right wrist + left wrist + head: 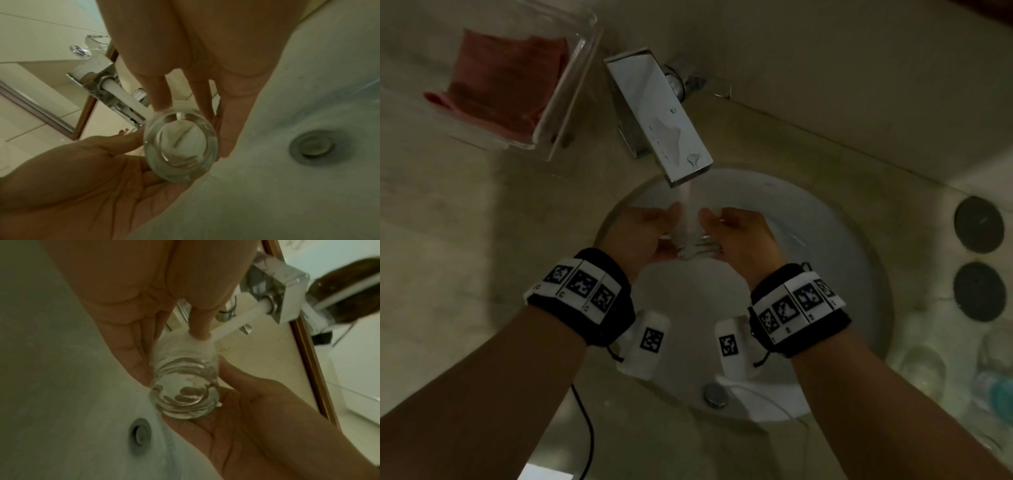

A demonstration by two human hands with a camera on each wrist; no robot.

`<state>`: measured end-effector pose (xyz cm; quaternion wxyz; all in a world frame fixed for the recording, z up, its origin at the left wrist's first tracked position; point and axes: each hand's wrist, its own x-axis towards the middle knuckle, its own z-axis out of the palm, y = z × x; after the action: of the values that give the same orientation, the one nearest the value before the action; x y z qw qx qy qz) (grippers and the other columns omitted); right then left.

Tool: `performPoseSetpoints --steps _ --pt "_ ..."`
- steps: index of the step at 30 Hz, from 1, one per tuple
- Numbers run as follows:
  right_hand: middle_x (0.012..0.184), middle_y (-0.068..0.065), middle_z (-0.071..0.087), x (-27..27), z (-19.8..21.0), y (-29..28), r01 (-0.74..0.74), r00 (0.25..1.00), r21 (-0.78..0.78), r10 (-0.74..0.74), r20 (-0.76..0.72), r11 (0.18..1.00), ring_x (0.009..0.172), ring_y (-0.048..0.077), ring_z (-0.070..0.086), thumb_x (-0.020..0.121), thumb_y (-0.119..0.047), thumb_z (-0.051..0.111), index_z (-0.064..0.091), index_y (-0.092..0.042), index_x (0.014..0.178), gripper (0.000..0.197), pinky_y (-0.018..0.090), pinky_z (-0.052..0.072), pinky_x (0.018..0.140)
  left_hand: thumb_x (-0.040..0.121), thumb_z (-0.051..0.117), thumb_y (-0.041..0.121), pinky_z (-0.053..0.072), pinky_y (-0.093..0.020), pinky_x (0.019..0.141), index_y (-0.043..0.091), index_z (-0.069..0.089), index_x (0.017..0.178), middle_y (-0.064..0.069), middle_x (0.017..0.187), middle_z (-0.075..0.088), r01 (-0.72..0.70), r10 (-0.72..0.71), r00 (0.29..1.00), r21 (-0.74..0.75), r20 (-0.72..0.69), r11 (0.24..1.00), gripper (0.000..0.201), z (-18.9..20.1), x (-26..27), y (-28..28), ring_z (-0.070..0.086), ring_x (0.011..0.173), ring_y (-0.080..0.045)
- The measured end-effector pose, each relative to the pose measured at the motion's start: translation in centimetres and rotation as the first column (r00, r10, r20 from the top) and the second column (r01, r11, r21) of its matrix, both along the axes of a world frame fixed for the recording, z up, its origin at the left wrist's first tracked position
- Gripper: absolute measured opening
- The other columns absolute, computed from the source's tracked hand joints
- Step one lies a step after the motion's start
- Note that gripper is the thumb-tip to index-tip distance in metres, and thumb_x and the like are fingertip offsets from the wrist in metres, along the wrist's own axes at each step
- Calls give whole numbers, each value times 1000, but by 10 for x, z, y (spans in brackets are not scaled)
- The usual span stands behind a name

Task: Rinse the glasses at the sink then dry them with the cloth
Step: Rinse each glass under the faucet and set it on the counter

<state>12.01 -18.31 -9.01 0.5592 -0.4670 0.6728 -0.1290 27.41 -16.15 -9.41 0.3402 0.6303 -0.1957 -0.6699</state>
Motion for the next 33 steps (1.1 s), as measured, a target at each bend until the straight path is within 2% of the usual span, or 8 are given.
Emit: performPoseSetpoints --steps 2,5,9,13,17,21,27,33 --pt "107 2 74 4 6 0 -12 1000 -19 12 6 1000 96 21 72 60 -78 64 67 -16 115 83 41 60 87 95 62 28 62 -28 70 5 69 91 -1 78 75 27 -28 999 -23 -35 999 24 -2 3 0 73 71 -15" --pt "111 2 71 5 9 1 37 996 -5 -37 78 999 93 14 70 78 -53 78 57 -14 126 65 26 57 75 96 60 29 60 -26 70 9 70 96 5 72 74 50 -52 997 -37 -51 998 22 -2 4 1 71 69 -10" --pt "110 13 74 7 8 0 114 972 40 -120 200 993 96 30 73 93 -34 70 62 -7 119 39 47 60 90 94 63 36 59 -42 87 7 62 125 -9 113 73 6 -12 997 -89 -72 996 43 -3 7 5 71 102 -28" --pt "97 17 76 2 12 1 101 951 81 -120 287 992 85 31 74 105 -30 49 67 -6 109 30 37 61 88 81 78 30 57 -47 93 2 54 131 -19 125 66 17 -27 993 -93 -118 996 61 -3 9 6 67 111 -36" --pt "103 11 75 8 9 1 93 970 11 -93 227 996 94 30 74 94 -48 59 64 -19 105 32 53 57 94 71 79 33 59 -28 81 18 69 113 -2 106 75 85 -93 994 -131 -54 988 45 1 7 5 71 95 -18" --pt "110 6 74 8 12 4 90 961 -7 -85 262 996 98 23 74 93 -47 63 66 -14 114 39 50 59 93 69 78 50 59 -40 86 20 68 119 -2 110 75 116 -117 993 -198 6 973 60 1 7 3 71 103 -23" --pt "104 11 74 6 8 1 182 932 23 -180 314 983 95 28 74 106 -31 48 62 -10 121 30 47 61 87 61 87 36 57 -48 91 0 50 130 -20 121 68 6 -22 996 -186 -82 983 86 -1 9 4 69 109 -34" --pt "102 0 76 5 0 1 76 982 -108 -56 179 991 99 25 72 77 -64 49 69 -35 96 40 56 57 91 52 94 22 59 -40 89 23 69 105 -4 112 74 63 -57 998 -218 35 974 58 0 10 4 70 106 -19"
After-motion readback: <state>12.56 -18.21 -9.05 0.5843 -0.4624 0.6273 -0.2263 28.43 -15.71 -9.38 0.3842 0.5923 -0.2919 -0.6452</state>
